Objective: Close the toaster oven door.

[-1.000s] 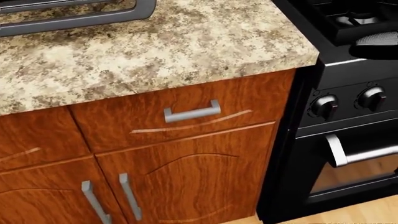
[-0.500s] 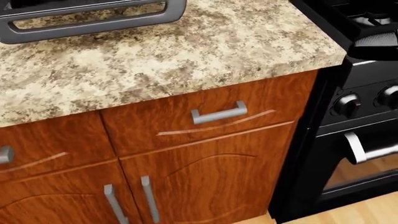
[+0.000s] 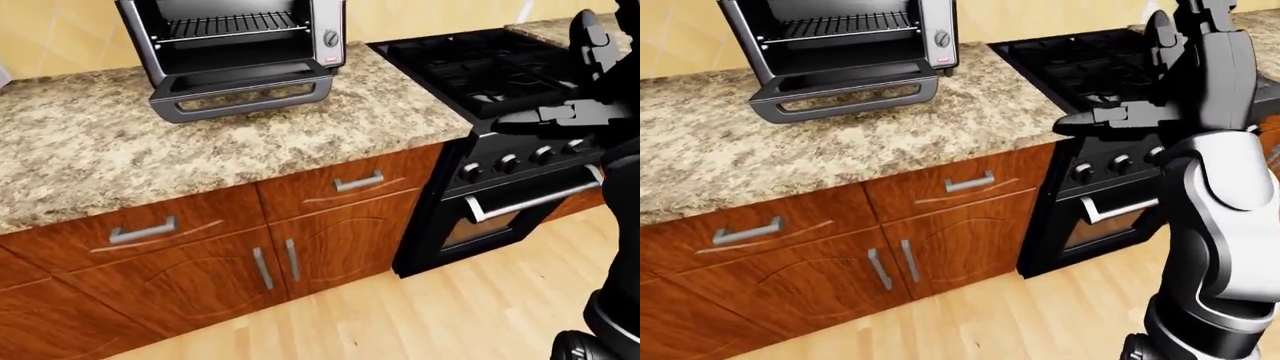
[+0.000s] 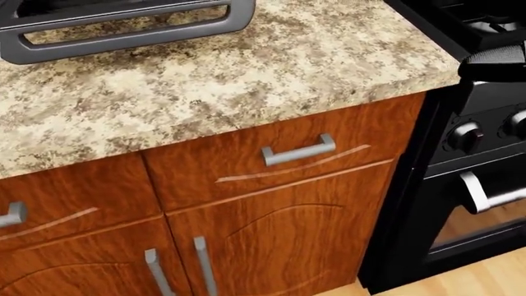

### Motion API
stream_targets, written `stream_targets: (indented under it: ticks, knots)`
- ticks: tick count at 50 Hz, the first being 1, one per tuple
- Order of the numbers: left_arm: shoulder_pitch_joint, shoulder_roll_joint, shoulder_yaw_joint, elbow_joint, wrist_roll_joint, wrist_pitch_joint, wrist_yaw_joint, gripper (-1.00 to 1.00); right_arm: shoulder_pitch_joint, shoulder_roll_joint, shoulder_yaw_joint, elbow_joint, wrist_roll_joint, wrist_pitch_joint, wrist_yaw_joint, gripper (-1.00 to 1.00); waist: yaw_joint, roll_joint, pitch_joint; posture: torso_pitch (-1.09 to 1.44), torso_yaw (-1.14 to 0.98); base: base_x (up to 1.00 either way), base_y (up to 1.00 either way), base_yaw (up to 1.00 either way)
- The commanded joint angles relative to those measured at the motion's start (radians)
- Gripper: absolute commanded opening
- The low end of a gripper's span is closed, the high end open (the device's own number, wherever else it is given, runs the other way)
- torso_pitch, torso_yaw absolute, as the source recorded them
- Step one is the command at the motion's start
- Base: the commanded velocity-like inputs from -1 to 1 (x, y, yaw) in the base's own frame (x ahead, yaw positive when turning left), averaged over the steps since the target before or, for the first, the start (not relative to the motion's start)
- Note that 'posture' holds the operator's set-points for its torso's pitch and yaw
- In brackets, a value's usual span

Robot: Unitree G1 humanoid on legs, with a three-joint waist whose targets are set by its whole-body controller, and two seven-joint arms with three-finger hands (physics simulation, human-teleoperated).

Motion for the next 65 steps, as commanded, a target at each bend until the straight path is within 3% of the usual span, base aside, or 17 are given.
stream_targets:
  ticks: [1, 2, 9, 13, 15, 16, 21, 27, 36, 38, 40, 41, 42, 46, 52, 61, 65]
  knots:
    - [-0.015, 0.031, 0.012, -0.026, -0.005, -0.022, -0.003, 1.0, -0.018, -0.014, -0.014, -0.014, -0.005, -0.023, -0.004, 1.0, -0.002, 0.0, -0.015, 0.0, 0.0, 0.05, 0.04, 0.0]
    - [-0.014, 0.031, 0.012, -0.027, -0.006, -0.022, -0.002, 1.0, -0.019, -0.015, -0.014, -0.014, -0.005, -0.023, -0.003, 1.0, -0.002, -0.028, -0.025, 0.0, 0.0, 0.04, 0.05, 0.0]
    - [-0.014, 0.028, 0.01, -0.029, -0.005, -0.023, -0.002, 1.0, -0.023, -0.017, -0.015, -0.013, -0.004, -0.021, -0.003, 1.0, -0.005, 0.014, -0.024, 0.0, 0.0, 0.06, 0.05, 0.0]
    - [-0.016, 0.03, 0.009, -0.03, -0.007, -0.02, 0.0, 1.0, -0.024, -0.016, -0.014, -0.015, -0.004, -0.019, -0.003, 1.0, -0.01, 0.066, -0.012, 0.0, 0.0, 0.06, 0.05, 0.0]
    - [-0.017, 0.031, 0.009, -0.03, -0.009, -0.019, 0.001, 1.0, -0.026, -0.018, -0.015, -0.014, -0.004, -0.018, -0.004, 1.0, -0.012, 0.133, -0.03, 0.0, 0.0, 0.06, 0.05, 0.0]
    - [-0.018, 0.033, 0.009, -0.029, -0.009, -0.019, 0.001, 1.0, -0.028, -0.019, -0.014, -0.014, -0.003, -0.017, -0.004, 1.0, -0.004, 0.088, -0.017, 0.0, 0.0, 0.05, 0.05, 0.0]
    - [-0.016, 0.032, 0.009, -0.029, -0.009, -0.021, 0.0, 1.0, -0.023, -0.018, -0.015, -0.015, -0.004, -0.02, -0.003, 1.0, -0.004, 0.074, -0.019, 0.0, 0.0, 0.06, 0.05, 0.0]
    - [-0.014, 0.031, 0.012, -0.028, -0.008, -0.023, -0.002, 1.0, -0.021, -0.017, -0.011, -0.017, -0.012, -0.024, 0.0, 1.0, 0.0, -0.024, -0.023, 0.0, 0.0, 0.07, 0.05, 0.0]
    - [-0.012, 0.03, 0.015, -0.03, -0.009, -0.021, -0.002, 1.0, -0.034, -0.013, -0.005, -0.009, -0.021, -0.025, 0.003, 1.0, -0.008, 0.036, -0.012, 0.0, 0.0, 0.08, 0.05, 0.0]
    - [-0.012, 0.029, 0.014, -0.029, -0.009, -0.022, -0.002, 1.0, -0.035, -0.013, -0.005, -0.009, -0.021, -0.024, 0.003, 1.0, -0.011, 0.068, -0.009, 0.0, 0.0, 0.08, 0.05, 0.0]
    - [-0.013, 0.03, 0.013, -0.032, -0.01, -0.02, -0.001, 1.0, -0.04, -0.016, -0.006, -0.006, -0.02, -0.023, 0.003, 1.0, -0.013, 0.136, -0.03, 0.0, 0.0, 0.08, 0.04, 0.0]
    - [-0.013, 0.03, 0.012, -0.031, -0.01, -0.02, -0.001, 1.0, -0.041, -0.016, -0.005, -0.005, -0.02, -0.023, 0.003, 1.0, -0.003, 0.092, -0.017, 0.0, 0.0, 0.08, 0.05, 0.0]
    - [-0.014, 0.03, 0.013, -0.03, -0.01, -0.02, -0.001, 1.0, -0.041, -0.016, -0.004, -0.006, -0.02, -0.022, 0.003, 1.0, -0.008, 0.107, -0.014, 0.0, 0.0, 0.09, 0.05, 0.0]
    - [-0.015, 0.034, 0.013, -0.026, -0.011, -0.019, 0.0, 1.0, -0.053, -0.016, 0.003, -0.003, -0.021, -0.019, 0.001, 1.0, -0.005, 0.076, -0.02, 0.0, 0.0, 0.08, 0.05, 0.0]
    - [-0.016, 0.037, 0.014, -0.025, -0.014, -0.018, 0.0, 1.0, -0.055, -0.016, 0.003, -0.005, -0.02, -0.014, 0.001, 1.0, 0.001, -0.024, -0.026, 0.0, 0.0, 0.07, 0.05, 0.0]
    - [-0.012, 0.035, 0.017, -0.024, -0.013, -0.02, -0.003, 1.0, -0.053, -0.015, 0.0, -0.013, -0.017, -0.004, -0.001, 1.0, -0.008, 0.021, -0.015, 0.0, 0.0, 0.08, 0.12, 0.0]
    - [-0.012, 0.036, 0.017, -0.023, -0.013, -0.021, -0.003, 1.0, -0.048, -0.012, 0.001, -0.015, -0.018, -0.005, -0.001, 1.0, -0.016, 0.087, -0.018, 0.0, 0.0, 0.08, 0.15, 0.0]
